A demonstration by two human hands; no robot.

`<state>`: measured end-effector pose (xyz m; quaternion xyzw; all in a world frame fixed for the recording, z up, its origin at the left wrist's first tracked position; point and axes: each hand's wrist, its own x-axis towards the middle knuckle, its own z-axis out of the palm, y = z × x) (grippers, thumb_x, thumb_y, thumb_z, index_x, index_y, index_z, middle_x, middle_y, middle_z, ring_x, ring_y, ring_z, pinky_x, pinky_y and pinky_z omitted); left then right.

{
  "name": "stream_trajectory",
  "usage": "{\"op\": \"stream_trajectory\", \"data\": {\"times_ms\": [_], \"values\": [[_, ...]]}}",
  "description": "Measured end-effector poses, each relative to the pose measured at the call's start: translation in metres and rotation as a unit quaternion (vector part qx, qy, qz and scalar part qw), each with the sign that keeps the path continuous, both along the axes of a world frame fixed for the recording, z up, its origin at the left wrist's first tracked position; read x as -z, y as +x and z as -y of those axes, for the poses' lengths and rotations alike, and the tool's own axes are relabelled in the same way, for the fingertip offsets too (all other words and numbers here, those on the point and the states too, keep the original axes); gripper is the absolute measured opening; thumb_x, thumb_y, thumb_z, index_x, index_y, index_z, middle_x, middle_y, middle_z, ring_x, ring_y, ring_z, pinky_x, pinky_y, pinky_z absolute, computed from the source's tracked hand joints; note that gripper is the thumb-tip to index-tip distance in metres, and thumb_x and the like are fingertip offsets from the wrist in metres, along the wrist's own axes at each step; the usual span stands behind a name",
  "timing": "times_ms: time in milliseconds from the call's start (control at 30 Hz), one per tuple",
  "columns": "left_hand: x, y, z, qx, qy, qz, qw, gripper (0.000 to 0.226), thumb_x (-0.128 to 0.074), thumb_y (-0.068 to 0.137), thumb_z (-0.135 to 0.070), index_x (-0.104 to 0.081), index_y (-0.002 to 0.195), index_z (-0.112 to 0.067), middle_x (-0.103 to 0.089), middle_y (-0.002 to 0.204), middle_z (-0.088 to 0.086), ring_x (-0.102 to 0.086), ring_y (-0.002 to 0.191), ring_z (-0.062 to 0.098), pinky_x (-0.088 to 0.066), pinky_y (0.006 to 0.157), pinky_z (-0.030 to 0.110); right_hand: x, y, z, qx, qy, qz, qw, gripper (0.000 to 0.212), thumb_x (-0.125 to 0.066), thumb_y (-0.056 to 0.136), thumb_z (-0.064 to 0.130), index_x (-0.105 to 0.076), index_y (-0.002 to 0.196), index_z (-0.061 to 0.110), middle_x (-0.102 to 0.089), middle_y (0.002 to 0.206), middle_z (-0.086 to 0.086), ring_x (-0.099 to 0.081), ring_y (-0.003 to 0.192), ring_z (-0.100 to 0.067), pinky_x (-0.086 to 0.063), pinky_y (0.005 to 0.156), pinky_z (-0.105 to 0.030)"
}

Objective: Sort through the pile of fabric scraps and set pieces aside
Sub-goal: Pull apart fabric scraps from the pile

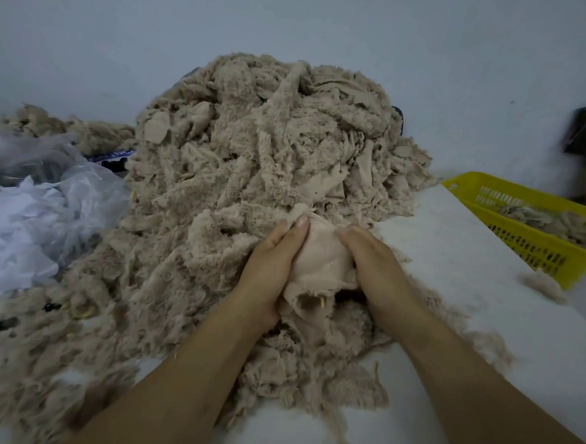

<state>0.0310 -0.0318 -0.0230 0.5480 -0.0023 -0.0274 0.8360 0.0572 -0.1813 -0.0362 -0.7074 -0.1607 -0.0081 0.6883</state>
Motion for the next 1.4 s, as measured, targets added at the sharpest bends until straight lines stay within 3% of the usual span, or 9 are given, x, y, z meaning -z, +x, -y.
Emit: {"op": "stream_trajectory", "data": {"times_ms": [233,467,600,800,933,1033,1133,1267,1400], "values": [[-0.002,-0.004,-0.008,0.158,-0.13,-0.048,0.978,0.046,-0.068,0.072,-0.029,-0.069,0.108,0.0,-0.068,0.099,0.02,-0.067,0.09,0.027,-0.054,0.09,0.036,-0.004,0.003,-0.002,-0.004,0.047,-0.019,0.999,0.031,-0.048,0.083,0.057,-0.071,0.086,0.037,-0.071,0.09,0.017,-0.067,0.084,-0.001,-0.05,0.067,-0.022],[0.002,0.0,-0.011,0.146,-0.109,-0.022,0.983,0.038,-0.055,0.095,-0.04,-0.08,0.09,-0.011,-0.075,0.085,0.007,-0.072,0.077,0.014,-0.058,0.069,0.027,-0.007,-0.01,-0.002,-0.048,-0.017,0.013,0.999,0.065,-0.053,0.067,0.089,-0.067,0.095,0.032,-0.07,0.092,0.008,-0.068,0.085,-0.009,-0.055,0.074,-0.027],[-0.002,0.004,-0.012,0.134,-0.137,-0.009,0.981,0.053,-0.04,0.101,-0.051,-0.075,0.116,-0.014,-0.075,0.103,0.013,-0.074,0.093,0.02,-0.06,0.074,0.03,-0.008,-0.012,-0.004,-0.087,-0.059,-0.005,0.994,0.064,-0.049,0.076,0.081,-0.067,0.11,0.03,-0.07,0.111,0.001,-0.066,0.105,-0.016,-0.052,0.092,-0.04],[-0.003,0.01,-0.015,0.056,-0.166,-0.053,0.983,0.062,-0.04,0.099,-0.056,-0.065,0.129,-0.008,-0.072,0.103,0.017,-0.072,0.087,0.024,-0.059,0.073,0.036,-0.004,-0.007,-0.003,-0.052,-0.104,0.007,0.993,0.01,-0.059,0.094,0.049,-0.065,0.087,0.043,-0.064,0.068,0.015,-0.057,0.057,-0.002,-0.044,0.054,-0.017],[-0.006,0.008,-0.016,0.038,-0.223,-0.094,0.969,0.056,-0.055,0.09,-0.049,-0.069,0.113,0.0,-0.072,0.109,0.024,-0.074,0.093,0.034,-0.062,0.072,0.043,-0.007,-0.009,0.0,-0.11,0.003,-0.038,0.993,0.04,-0.056,0.079,0.075,-0.071,0.098,0.043,-0.071,0.086,0.011,-0.065,0.069,-0.007,-0.049,0.06,-0.017],[-0.007,0.01,-0.014,0.023,-0.23,-0.078,0.97,0.058,-0.051,0.094,-0.045,-0.059,0.13,0.0,-0.068,0.121,0.023,-0.069,0.107,0.032,-0.057,0.087,0.044,-0.004,-0.017,-0.005,-0.177,-0.147,0.005,0.973,0.032,-0.06,0.072,0.078,-0.063,0.098,0.061,-0.064,0.1,0.041,-0.063,0.098,0.01,-0.044,0.073,-0.002],[-0.006,0.013,-0.018,0.009,-0.265,-0.044,0.963,0.048,-0.04,0.103,-0.039,-0.06,0.126,-0.002,-0.071,0.117,0.018,-0.072,0.103,0.027,-0.06,0.079,0.039,-0.001,-0.018,-0.008,-0.172,-0.239,0.048,0.954,0.003,-0.064,0.089,0.054,-0.065,0.09,0.056,-0.064,0.088,0.043,-0.06,0.084,0.02,-0.041,0.066,0.001],[-0.006,0.014,-0.024,-0.011,-0.295,-0.009,0.956,0.03,-0.045,0.103,-0.028,-0.064,0.111,-0.006,-0.076,0.094,0.007,-0.074,0.085,0.016,-0.058,0.083,0.029,-0.013,-0.01,0.003,-0.039,0.053,-0.096,0.993,0.023,-0.051,0.102,0.025,-0.069,0.086,0.024,-0.074,0.075,0.009,-0.068,0.068,-0.003,-0.051,0.06,-0.017],[-0.005,0.008,-0.011,-0.001,-0.117,0.029,0.993,0.025,-0.056,0.091,-0.026,-0.07,0.103,-0.01,-0.074,0.089,0.001,-0.072,0.081,0.01,-0.057,0.073,0.024,-0.026,-0.009,0.009,-0.113,0.325,-0.224,0.912,0.025,-0.062,0.083,0.027,-0.075,0.09,0.007,-0.072,0.084,-0.007,-0.07,0.071,-0.015,-0.058,0.063,-0.025]]}}
